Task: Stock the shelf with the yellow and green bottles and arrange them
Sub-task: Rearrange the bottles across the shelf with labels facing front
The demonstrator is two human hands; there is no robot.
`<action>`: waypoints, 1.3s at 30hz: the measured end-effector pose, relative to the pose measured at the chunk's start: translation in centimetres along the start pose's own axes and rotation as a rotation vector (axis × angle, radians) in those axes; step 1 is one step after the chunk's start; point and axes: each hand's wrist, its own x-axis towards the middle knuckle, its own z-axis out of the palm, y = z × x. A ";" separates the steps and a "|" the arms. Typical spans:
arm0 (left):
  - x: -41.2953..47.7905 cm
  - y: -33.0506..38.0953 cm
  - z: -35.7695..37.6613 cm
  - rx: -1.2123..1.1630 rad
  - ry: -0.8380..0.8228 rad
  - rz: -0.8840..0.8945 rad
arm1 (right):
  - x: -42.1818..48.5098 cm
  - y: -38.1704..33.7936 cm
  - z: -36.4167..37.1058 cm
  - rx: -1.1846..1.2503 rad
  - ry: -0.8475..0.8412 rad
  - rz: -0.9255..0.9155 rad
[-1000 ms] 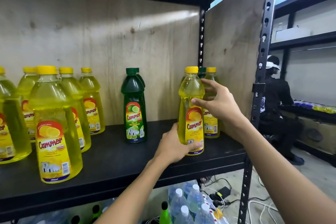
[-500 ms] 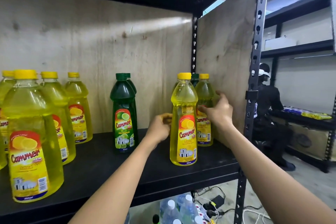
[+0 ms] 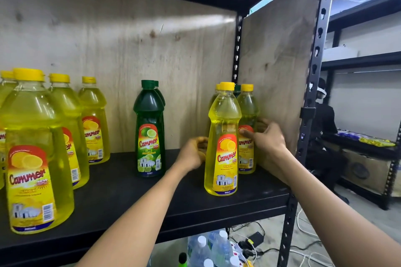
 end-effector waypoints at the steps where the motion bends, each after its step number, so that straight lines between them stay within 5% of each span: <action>1: 0.1 -0.1 0.1 -0.067 0.010 -0.020 | -0.1 0.1 0.1 0.071 -0.031 0.017; 5: 0.5 -0.5 0.5 -0.209 -0.003 -0.068 | 0.0 0.4 0.9 0.185 -0.215 0.003; 24: 0.4 -3.0 -2.2 0.185 -0.075 0.098 | 0.0 1.4 2.4 0.207 -0.534 -0.017; 39: -0.3 -2.8 -4.4 0.232 0.073 0.073 | 0.3 1.5 5.5 0.088 -0.435 -0.136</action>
